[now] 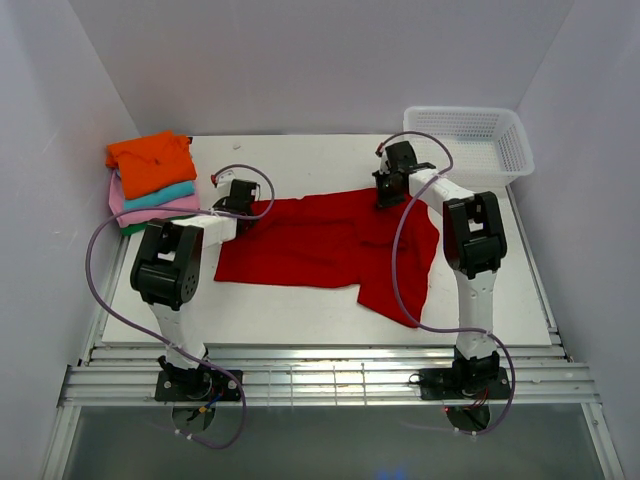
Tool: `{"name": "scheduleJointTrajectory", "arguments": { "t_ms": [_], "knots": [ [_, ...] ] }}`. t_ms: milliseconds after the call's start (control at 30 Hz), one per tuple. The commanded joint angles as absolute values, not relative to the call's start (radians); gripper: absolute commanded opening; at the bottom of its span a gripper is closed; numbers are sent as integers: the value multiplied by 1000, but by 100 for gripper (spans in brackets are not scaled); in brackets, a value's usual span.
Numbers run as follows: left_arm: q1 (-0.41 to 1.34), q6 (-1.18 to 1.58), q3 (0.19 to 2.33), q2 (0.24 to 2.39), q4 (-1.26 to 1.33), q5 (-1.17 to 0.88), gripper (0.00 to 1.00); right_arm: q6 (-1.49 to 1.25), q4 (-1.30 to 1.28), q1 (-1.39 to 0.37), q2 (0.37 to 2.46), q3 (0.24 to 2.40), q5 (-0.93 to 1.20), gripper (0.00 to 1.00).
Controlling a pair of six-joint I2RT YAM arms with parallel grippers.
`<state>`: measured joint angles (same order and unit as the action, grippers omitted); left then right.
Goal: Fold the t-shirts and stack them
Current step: Fold the tshirt
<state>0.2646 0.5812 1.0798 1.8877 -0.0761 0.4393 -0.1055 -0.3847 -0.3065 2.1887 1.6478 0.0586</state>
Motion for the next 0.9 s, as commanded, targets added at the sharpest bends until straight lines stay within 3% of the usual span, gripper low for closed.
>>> {"name": "scheduleJointTrajectory", "arguments": {
  "t_ms": [0,167,867],
  "knots": [
    [241,565,1103,1910,-110,422,0,-112,-469,-295,2279,1703,94,9],
    [200,543,1112,1911,-109,419,0,-106,-514,-281,2342,1813,94,9],
    [150,515,1143,1707,-100,381,0,-86,-517,-239,2309,1784,95,9]
  ]
}}
